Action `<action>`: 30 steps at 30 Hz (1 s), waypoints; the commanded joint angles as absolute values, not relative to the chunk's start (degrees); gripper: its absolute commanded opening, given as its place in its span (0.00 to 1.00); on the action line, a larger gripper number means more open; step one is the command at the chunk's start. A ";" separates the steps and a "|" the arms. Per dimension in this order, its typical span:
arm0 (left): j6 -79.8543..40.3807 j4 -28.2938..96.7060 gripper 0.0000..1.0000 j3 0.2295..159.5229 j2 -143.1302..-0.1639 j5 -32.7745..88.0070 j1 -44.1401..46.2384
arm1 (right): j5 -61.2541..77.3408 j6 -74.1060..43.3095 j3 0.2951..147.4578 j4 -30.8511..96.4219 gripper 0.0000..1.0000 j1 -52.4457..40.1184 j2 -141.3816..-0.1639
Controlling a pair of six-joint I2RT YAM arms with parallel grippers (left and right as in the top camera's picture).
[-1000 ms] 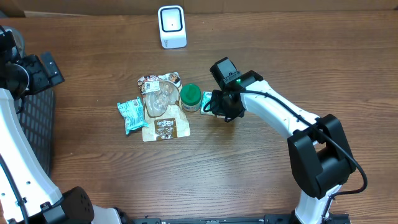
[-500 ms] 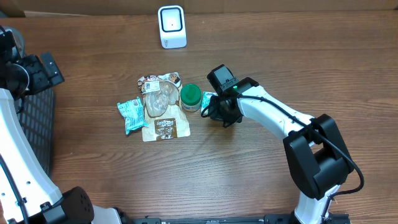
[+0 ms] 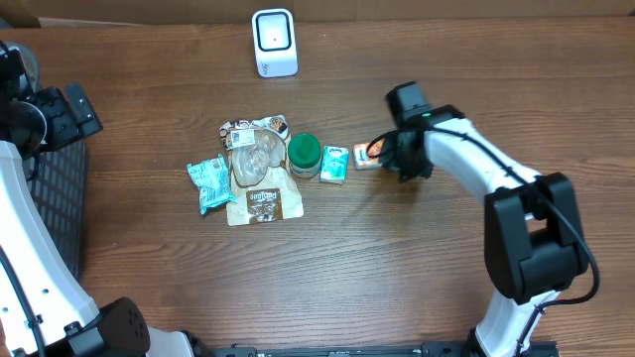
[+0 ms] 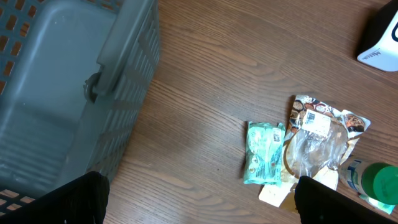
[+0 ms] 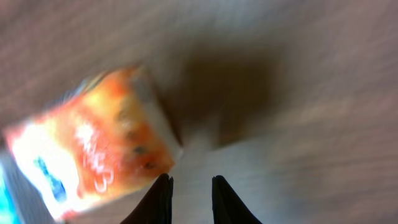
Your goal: Scan the item barcode
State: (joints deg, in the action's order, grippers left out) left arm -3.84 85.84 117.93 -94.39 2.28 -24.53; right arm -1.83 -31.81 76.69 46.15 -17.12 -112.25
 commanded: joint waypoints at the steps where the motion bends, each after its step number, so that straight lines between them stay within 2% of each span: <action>1: -2.55 85.91 1.00 118.98 -94.50 1.93 -24.73 | 1.10 -23.14 78.30 43.77 0.19 -12.80 -113.03; 9: -2.55 85.91 1.00 118.98 -94.50 1.93 -24.73 | 6.39 -19.81 90.54 45.45 0.28 -12.91 -112.51; 15: -2.55 85.91 1.00 118.98 -94.50 1.93 -24.73 | 9.08 -24.86 90.72 38.79 0.26 -17.28 -114.34; 21: -2.55 85.91 1.00 118.98 -94.50 1.93 -24.73 | 5.45 -35.14 90.70 35.57 0.22 -20.80 -119.90; 30: -2.55 85.91 1.00 118.98 -94.50 1.93 -24.73 | 6.46 -37.56 90.70 38.96 0.22 -22.35 -121.82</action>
